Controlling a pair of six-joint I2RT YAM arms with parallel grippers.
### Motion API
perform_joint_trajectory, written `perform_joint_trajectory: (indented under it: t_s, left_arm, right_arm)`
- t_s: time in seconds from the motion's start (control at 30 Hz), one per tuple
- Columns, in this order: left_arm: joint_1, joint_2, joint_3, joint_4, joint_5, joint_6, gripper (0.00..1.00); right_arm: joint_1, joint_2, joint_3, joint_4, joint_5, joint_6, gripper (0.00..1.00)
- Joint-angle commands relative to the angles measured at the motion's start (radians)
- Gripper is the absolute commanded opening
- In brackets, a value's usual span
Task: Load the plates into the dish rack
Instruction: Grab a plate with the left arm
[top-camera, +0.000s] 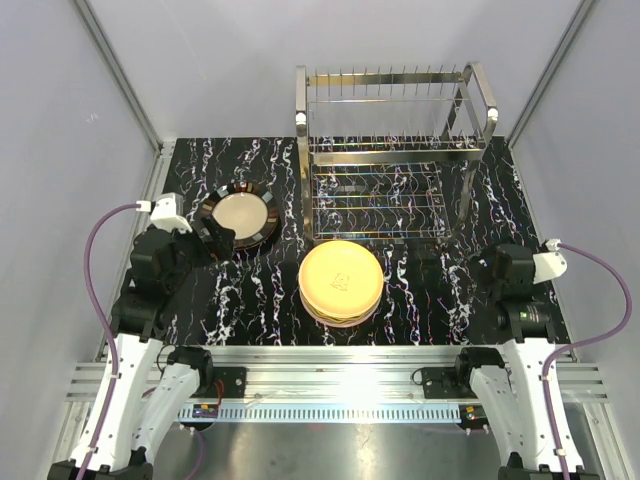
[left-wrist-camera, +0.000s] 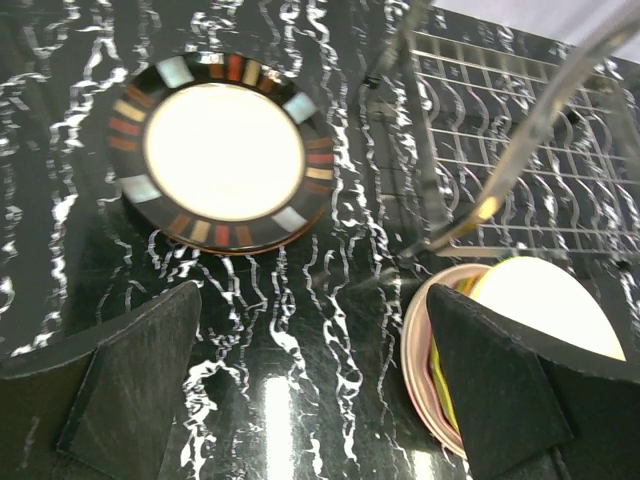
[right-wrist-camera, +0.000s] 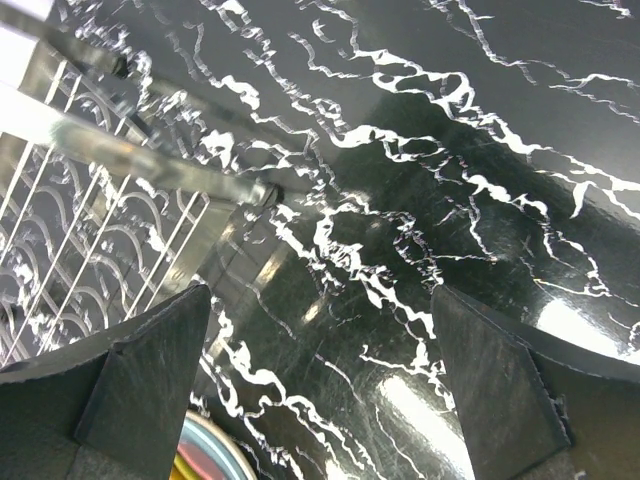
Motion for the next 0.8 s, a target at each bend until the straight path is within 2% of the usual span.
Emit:
perform_joint_trajectory:
  t_s: [0.0,0.23,0.43,0.53,0.6,0.7,0.77]
  left_arm:
    - [-0.003,0.008,0.015,0.013,-0.105,-0.012,0.99]
    - [-0.003,0.067,0.024,-0.019,-0.246,-0.070,0.99]
    - [0.000,0.225,0.081,-0.088,-0.327,-0.107,0.99]
    - [0.026,0.287,0.133,-0.113,-0.286,-0.138,0.99]
    - [0.060,0.332,0.148,-0.119,-0.202,-0.168,0.99]
    - [0.176,0.386,0.131,-0.082,-0.079,-0.204,0.99]
    - [0.217,0.435,0.116,-0.047,-0.018,-0.216,0.99]
  right_arm:
    - [0.001,-0.037,0.019,0.036,-0.039,-0.043,1.00]
    - [0.001,-0.203,-0.031,0.137,-0.234,-0.168,1.00]
    - [0.001,-0.304,-0.096,0.200,-0.329,-0.188,1.00]
    - [0.001,-0.287,-0.099,0.215,-0.357,-0.192,1.00]
    - [0.001,-0.274,-0.098,0.218,-0.368,-0.198,1.00]
    - [0.001,-0.249,-0.104,0.247,-0.407,-0.203,1.00]
    - [0.001,-0.237,-0.110,0.261,-0.414,-0.209,1.00]
